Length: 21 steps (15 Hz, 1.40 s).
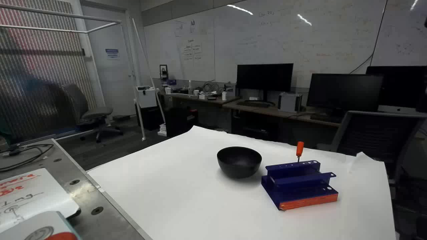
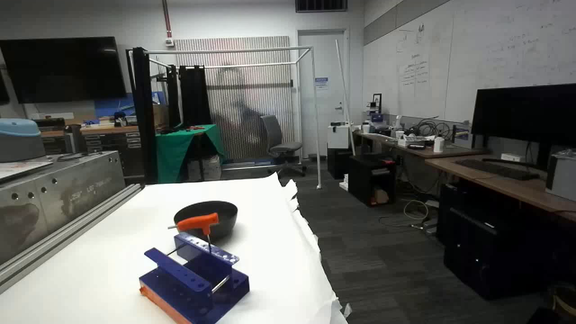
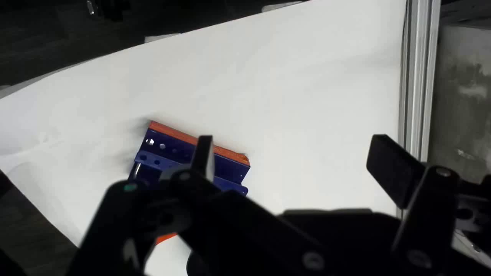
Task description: Put the red object in the bowl
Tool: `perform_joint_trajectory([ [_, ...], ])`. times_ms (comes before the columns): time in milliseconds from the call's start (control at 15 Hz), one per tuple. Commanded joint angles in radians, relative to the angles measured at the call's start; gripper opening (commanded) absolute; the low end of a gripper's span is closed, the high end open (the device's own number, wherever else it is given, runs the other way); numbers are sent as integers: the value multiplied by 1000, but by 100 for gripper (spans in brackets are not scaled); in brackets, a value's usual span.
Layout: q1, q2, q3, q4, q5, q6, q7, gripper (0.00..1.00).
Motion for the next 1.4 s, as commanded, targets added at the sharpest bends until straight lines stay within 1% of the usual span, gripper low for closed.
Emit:
perform_joint_trajectory([
  [0, -10, -1, 6, 7, 5, -3, -5, 100],
  [200, -10, -6, 6, 20, 5, -3, -6, 100],
  [267, -28, 44, 25, 42, -14, 18, 16, 100],
  [400, -69, 134, 43, 87, -11, 123, 79, 100],
  [533, -116, 240, 49, 134, -14, 238, 159, 100],
  [667, -154, 362, 43, 198, -21, 304, 235, 100],
  [867, -207, 530, 33, 279, -83, 311, 361, 100],
  [933, -215, 578, 22, 305, -110, 294, 403, 100],
  [1000, -218, 620, 9, 325, -135, 279, 446, 100],
  [1133, -207, 693, -30, 352, -140, 246, 498, 100],
  [1333, -190, 761, -83, 362, -127, 271, 526, 100],
])
